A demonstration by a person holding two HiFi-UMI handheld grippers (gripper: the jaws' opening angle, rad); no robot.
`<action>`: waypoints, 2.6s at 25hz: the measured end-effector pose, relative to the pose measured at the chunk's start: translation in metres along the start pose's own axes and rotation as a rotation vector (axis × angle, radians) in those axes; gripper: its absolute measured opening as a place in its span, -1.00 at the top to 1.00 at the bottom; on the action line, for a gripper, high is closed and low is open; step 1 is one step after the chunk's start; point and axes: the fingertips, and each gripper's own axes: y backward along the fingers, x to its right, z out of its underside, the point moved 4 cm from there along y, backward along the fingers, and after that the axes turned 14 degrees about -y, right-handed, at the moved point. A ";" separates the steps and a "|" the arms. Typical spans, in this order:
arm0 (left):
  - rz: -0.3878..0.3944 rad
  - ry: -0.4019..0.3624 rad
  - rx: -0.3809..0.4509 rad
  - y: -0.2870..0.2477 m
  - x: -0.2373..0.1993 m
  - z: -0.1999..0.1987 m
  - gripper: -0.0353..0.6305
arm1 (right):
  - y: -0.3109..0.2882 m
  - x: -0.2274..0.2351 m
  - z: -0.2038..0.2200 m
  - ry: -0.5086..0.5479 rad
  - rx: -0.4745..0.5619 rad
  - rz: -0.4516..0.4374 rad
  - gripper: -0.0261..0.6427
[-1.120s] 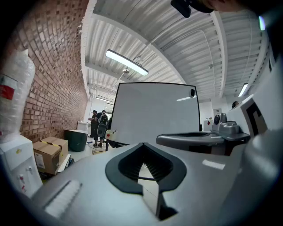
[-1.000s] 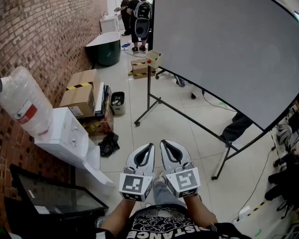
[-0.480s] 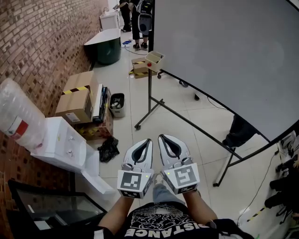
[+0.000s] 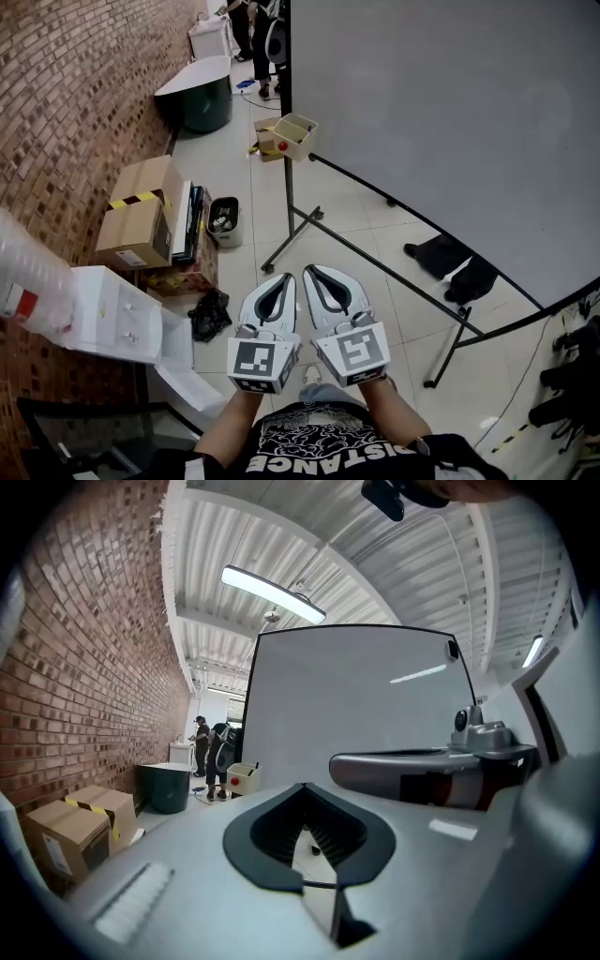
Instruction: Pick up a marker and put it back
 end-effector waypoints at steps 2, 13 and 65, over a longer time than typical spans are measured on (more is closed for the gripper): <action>-0.008 0.003 -0.003 -0.017 -0.004 0.000 0.88 | -0.012 0.012 -0.002 -0.001 -0.002 -0.005 0.92; -0.004 -0.008 -0.002 -0.093 -0.014 0.000 0.88 | -0.059 0.070 -0.021 -0.016 0.020 -0.024 0.92; 0.165 -0.010 0.023 -0.365 -0.193 0.016 0.87 | -0.357 0.270 -0.019 -0.024 -0.019 0.277 0.78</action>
